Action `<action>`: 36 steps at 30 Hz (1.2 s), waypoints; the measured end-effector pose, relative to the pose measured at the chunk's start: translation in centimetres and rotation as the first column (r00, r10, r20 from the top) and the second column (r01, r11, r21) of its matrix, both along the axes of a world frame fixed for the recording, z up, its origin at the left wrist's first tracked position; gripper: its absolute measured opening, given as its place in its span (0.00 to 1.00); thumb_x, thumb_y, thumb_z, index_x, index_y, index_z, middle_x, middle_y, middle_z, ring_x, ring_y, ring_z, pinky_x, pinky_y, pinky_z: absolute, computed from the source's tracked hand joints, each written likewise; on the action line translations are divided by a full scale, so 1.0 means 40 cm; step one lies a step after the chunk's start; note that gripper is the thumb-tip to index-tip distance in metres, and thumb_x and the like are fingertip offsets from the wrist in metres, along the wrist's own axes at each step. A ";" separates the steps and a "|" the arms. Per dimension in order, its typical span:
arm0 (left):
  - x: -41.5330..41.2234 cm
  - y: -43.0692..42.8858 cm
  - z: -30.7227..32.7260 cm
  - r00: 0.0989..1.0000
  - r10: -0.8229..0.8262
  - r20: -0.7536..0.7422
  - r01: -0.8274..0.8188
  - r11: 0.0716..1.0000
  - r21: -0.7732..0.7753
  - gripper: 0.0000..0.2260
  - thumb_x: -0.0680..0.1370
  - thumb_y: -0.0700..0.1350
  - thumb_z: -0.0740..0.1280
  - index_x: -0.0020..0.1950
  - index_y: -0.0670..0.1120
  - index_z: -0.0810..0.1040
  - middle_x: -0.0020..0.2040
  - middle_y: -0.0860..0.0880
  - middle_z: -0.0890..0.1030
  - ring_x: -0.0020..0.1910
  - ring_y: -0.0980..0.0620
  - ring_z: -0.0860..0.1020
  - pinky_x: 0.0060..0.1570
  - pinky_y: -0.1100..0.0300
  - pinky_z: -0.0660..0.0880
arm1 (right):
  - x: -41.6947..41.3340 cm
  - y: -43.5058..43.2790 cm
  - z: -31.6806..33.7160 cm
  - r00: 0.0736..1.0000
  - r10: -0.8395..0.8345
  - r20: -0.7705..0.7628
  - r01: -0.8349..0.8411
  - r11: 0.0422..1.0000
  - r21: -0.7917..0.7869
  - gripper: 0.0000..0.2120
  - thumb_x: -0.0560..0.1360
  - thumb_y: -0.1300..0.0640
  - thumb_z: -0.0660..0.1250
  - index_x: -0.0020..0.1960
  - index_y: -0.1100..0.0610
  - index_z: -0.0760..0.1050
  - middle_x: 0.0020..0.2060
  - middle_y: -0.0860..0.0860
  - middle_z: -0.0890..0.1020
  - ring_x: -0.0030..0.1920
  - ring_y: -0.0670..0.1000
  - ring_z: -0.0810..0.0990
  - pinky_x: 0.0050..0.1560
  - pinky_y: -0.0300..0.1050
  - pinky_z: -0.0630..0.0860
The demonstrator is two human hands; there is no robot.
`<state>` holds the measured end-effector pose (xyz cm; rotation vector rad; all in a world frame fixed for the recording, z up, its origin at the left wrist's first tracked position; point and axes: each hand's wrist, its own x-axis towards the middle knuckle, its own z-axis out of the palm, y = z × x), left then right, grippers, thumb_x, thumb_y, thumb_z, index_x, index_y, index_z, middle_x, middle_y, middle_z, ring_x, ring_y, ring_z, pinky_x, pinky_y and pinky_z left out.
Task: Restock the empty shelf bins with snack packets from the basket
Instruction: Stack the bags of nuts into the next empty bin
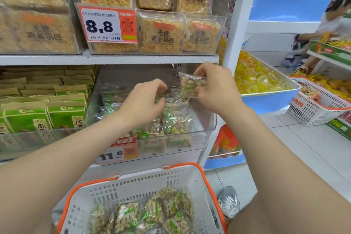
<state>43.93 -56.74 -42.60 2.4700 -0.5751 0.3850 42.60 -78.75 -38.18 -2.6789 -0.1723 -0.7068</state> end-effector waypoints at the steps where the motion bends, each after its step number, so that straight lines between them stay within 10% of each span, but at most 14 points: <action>1: 0.012 0.001 -0.011 1.000 0.014 0.007 -0.015 0.998 0.055 0.16 0.82 0.44 0.67 0.70 0.46 0.77 0.64 0.49 0.82 0.65 0.48 0.80 0.67 0.49 0.75 | 0.014 0.002 -0.003 1.000 -0.012 0.004 0.012 1.000 -0.001 0.17 0.72 0.64 0.71 0.60 0.55 0.79 0.55 0.53 0.83 0.58 0.58 0.79 0.53 0.50 0.76; 10: 0.064 -0.016 -0.072 0.995 -0.002 -0.097 0.042 0.908 0.418 0.17 0.85 0.57 0.52 0.57 0.48 0.75 0.54 0.50 0.80 0.62 0.45 0.75 0.57 0.42 0.68 | 0.077 0.064 -0.059 0.998 -0.068 -0.010 0.066 0.989 -0.132 0.19 0.73 0.68 0.69 0.60 0.53 0.76 0.52 0.53 0.82 0.55 0.59 0.77 0.43 0.50 0.70; 21: 0.063 -0.041 -0.066 0.990 0.020 -0.137 0.031 0.933 0.359 0.16 0.83 0.52 0.55 0.63 0.47 0.76 0.59 0.48 0.79 0.68 0.45 0.68 0.64 0.41 0.63 | 0.115 0.086 -0.081 0.994 -0.100 0.047 0.110 0.925 -0.364 0.27 0.76 0.67 0.67 0.71 0.45 0.76 0.57 0.54 0.79 0.58 0.62 0.77 0.54 0.56 0.72; 32: 0.061 -0.064 -0.080 0.989 0.042 -0.145 0.014 0.931 0.365 0.18 0.83 0.50 0.52 0.65 0.47 0.76 0.57 0.48 0.73 0.68 0.45 0.65 0.66 0.40 0.62 | 0.132 0.066 -0.100 0.969 -0.058 -0.241 -0.049 0.909 -0.414 0.27 0.76 0.68 0.67 0.69 0.44 0.79 0.60 0.54 0.81 0.63 0.62 0.77 0.58 0.55 0.70; 36: 0.059 -0.066 -0.078 0.988 0.035 -0.153 0.022 0.935 0.355 0.19 0.83 0.52 0.52 0.65 0.49 0.77 0.57 0.48 0.74 0.67 0.45 0.66 0.66 0.38 0.62 | 0.129 0.056 -0.086 0.956 -0.095 -0.277 -0.094 0.796 -0.597 0.20 0.76 0.67 0.65 0.61 0.48 0.80 0.48 0.52 0.78 0.61 0.61 0.75 0.59 0.56 0.65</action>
